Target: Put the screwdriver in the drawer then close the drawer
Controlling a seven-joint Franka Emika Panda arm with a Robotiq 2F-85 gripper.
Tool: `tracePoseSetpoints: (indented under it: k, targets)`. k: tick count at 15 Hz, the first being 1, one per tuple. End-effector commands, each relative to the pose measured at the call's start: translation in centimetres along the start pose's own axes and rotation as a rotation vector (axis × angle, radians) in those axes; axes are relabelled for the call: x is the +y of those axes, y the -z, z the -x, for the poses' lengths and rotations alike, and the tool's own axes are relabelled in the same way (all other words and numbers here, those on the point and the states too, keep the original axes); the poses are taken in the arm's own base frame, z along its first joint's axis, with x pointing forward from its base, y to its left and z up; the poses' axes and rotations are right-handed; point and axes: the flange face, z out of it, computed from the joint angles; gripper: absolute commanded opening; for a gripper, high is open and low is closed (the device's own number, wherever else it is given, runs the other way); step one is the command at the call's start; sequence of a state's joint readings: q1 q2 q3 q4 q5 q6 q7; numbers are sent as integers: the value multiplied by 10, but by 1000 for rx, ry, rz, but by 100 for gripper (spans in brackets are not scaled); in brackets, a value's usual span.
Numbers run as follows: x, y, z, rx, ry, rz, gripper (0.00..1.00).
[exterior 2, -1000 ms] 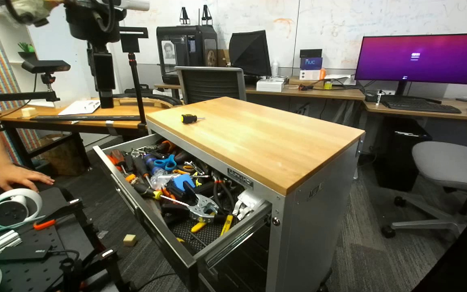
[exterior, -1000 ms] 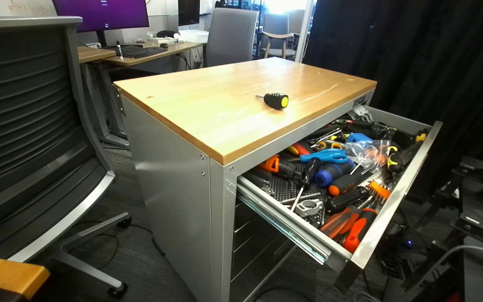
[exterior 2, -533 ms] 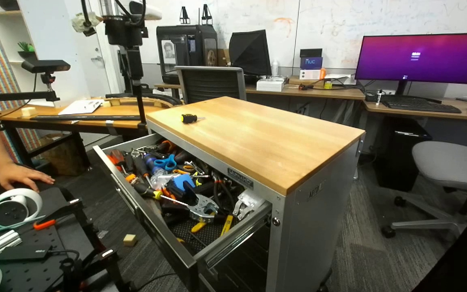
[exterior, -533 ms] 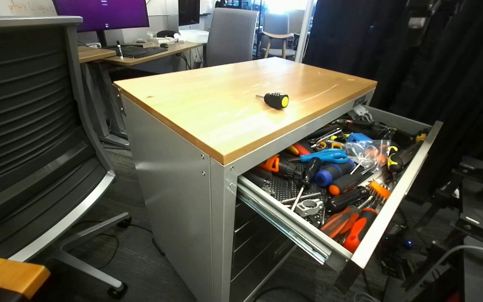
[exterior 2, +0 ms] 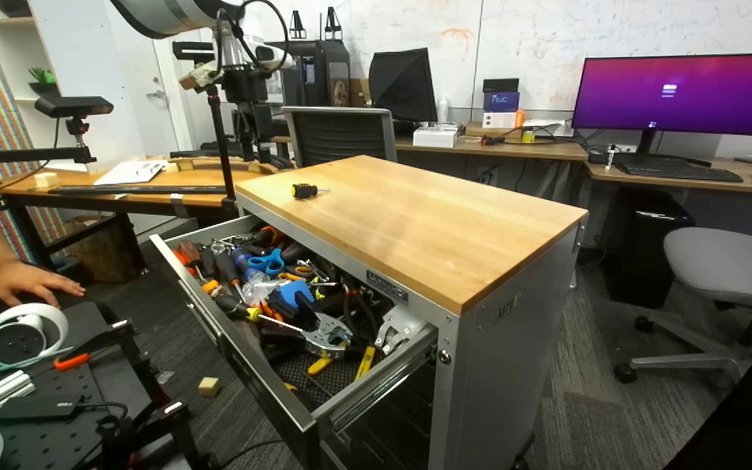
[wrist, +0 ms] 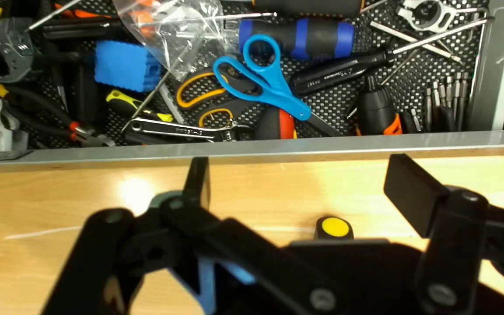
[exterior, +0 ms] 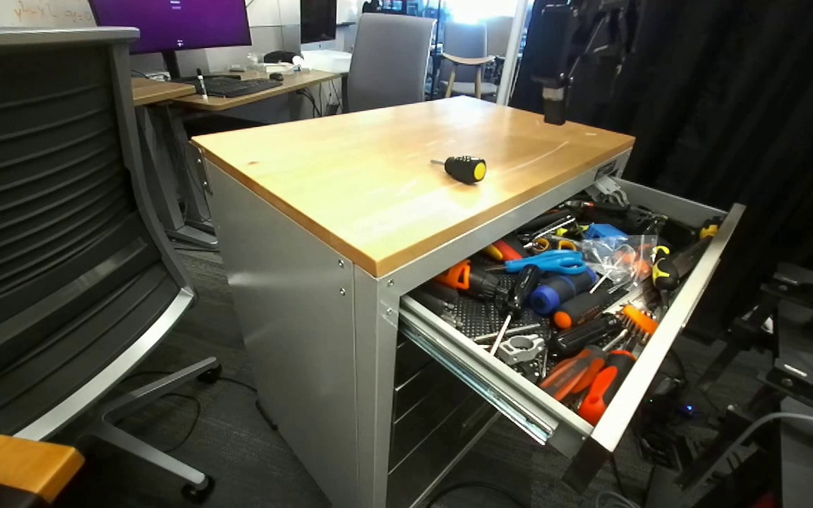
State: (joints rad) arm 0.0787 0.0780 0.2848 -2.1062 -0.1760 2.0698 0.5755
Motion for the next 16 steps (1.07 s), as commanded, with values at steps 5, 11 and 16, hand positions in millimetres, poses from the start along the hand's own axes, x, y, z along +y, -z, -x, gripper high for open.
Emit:
tracePoseSetpoints:
  k: [5,11,16]
  targets:
    - [-33,-32,-62,21,25,-123,100]
    - [-38,-50,-92,139,-24,-168,100]
    - [-28,-63,-107,178,-38,-160,74]
